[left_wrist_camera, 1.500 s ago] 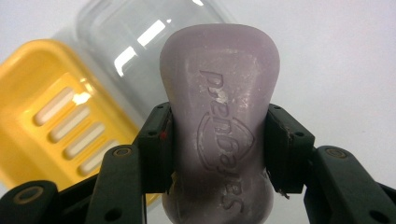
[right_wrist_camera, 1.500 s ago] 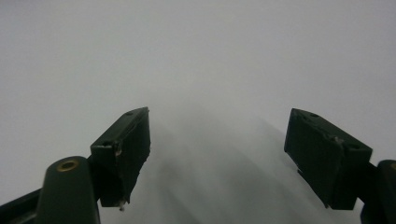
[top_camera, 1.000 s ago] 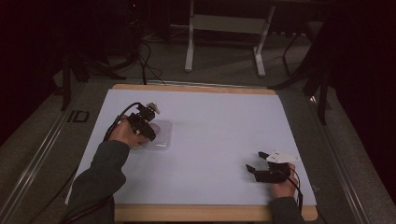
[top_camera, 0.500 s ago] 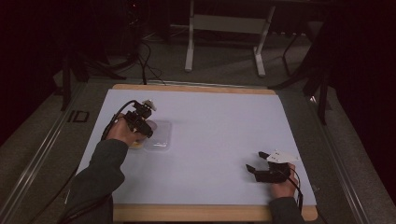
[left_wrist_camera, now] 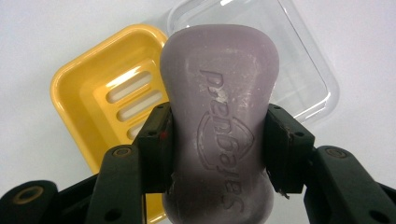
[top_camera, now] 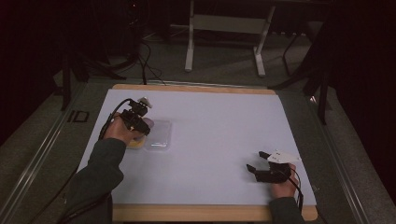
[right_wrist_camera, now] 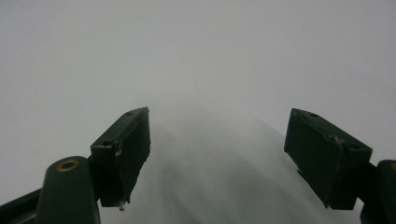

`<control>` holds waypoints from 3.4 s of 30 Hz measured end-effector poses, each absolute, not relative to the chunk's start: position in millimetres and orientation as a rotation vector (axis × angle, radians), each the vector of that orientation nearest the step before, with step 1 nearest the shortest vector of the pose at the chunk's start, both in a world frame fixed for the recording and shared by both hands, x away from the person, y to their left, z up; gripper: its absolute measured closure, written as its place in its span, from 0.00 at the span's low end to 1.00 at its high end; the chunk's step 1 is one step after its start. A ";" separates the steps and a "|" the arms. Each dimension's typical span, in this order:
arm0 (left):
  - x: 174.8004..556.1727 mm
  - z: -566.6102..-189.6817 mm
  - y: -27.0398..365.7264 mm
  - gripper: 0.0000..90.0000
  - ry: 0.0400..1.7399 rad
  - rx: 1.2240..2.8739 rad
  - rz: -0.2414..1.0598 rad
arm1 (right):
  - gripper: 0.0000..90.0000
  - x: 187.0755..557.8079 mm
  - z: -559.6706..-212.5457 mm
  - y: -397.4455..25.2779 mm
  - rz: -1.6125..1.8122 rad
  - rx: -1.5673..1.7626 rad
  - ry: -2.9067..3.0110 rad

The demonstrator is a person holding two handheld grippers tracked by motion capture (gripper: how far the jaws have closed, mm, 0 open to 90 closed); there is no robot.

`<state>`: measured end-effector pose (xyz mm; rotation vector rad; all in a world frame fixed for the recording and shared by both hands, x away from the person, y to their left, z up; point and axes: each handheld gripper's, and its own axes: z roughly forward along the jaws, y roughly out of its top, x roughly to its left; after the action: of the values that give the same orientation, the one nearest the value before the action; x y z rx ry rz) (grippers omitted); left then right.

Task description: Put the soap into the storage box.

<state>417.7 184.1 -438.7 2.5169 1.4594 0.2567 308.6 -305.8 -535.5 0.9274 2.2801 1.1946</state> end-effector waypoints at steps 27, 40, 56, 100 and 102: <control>422.4 -441.6 200.2 0.56 1.568 2.453 0.251 | 0.25 308.2 -535.4 -306.0 1.197 0.930 2.275; 426.2 -444.6 204.8 0.56 1.618 2.416 0.244 | 0.25 308.2 -535.3 -306.1 1.197 0.931 2.275; 431.7 -450.8 210.6 0.56 1.686 2.375 0.264 | 0.25 308.4 -535.2 -306.5 1.199 0.930 2.275; 438.4 -468.0 221.6 0.56 1.816 2.285 0.265 | 0.25 308.3 -535.3 -306.1 1.199 0.929 2.276; 438.5 -469.8 222.5 0.56 1.817 2.285 0.267 | 0.25 308.3 -535.3 -306.1 1.199 0.928 2.276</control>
<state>438.5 222.5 -469.8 2.2846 1.8173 0.2669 308.3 -306.1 -535.3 0.9285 2.2756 1.1985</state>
